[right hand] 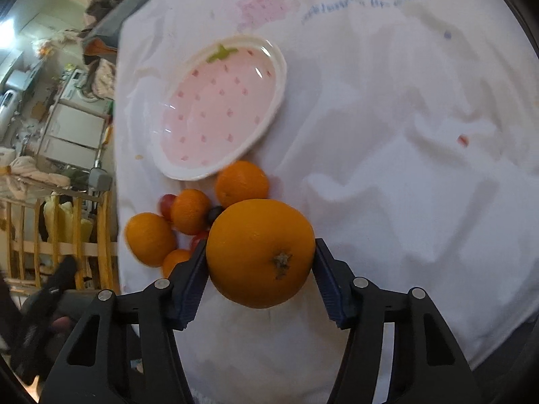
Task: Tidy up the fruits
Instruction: 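Grasp the large orange in the fruit pile with the right tool, then grasp a second large orange with the left tool while the right tool holds its orange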
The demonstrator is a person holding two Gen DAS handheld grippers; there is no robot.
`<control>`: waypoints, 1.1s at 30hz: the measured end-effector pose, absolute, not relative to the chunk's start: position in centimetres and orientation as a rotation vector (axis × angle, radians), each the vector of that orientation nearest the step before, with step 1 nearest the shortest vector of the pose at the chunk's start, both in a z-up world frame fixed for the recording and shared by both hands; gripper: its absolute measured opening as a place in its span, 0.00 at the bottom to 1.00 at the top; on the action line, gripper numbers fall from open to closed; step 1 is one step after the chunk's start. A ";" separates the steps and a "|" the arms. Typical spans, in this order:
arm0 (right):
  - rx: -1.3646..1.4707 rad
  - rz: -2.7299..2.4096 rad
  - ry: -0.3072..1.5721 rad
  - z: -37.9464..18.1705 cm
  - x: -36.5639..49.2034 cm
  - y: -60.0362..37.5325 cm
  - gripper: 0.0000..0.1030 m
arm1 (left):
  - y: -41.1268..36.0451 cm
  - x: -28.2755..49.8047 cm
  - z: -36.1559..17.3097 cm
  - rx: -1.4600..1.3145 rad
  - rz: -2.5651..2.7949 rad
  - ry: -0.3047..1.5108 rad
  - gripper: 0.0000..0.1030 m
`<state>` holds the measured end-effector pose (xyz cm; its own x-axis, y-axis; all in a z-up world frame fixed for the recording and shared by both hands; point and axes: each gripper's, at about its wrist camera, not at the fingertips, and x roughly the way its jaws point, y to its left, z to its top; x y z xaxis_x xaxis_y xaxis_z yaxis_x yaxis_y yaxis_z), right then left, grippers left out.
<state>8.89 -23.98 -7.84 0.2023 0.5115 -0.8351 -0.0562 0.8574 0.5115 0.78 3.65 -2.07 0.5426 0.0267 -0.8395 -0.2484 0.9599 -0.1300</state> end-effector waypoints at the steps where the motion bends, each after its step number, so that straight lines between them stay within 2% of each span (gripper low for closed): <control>1: 0.409 0.423 1.305 -7.2 8.9 -24.1 0.60 | 3.5 0.9 -2.3 -0.243 0.158 0.997 0.99; 7: 0.334 0.508 1.204 -3.1 9.6 -25.3 0.60 | 2.6 1.6 -4.0 -0.217 0.108 1.094 0.98; 11: 0.395 0.478 1.197 -4.1 9.9 -26.9 0.60 | 2.1 2.6 -4.7 -0.217 0.082 1.142 0.92; 17: 0.469 0.405 1.213 -5.6 10.4 -28.5 0.60 | 1.3 5.3 -6.7 -0.210 0.093 1.252 0.90; 20: 0.481 0.389 1.205 -5.6 10.5 -29.0 0.60 | 1.3 6.2 -7.8 -0.245 0.080 1.279 0.82; 26: 0.522 0.368 1.203 -5.8 10.1 -29.9 0.60 | 1.5 7.4 -9.0 -0.289 0.088 1.290 0.80; 29: 0.515 0.370 1.202 -5.7 10.2 -29.8 0.60 | 1.5 7.6 -9.1 -0.283 0.097 1.291 0.65; 33: 0.511 0.375 1.213 -5.9 10.2 -29.5 0.60 | 1.3 7.6 -9.3 -0.281 0.100 1.297 0.58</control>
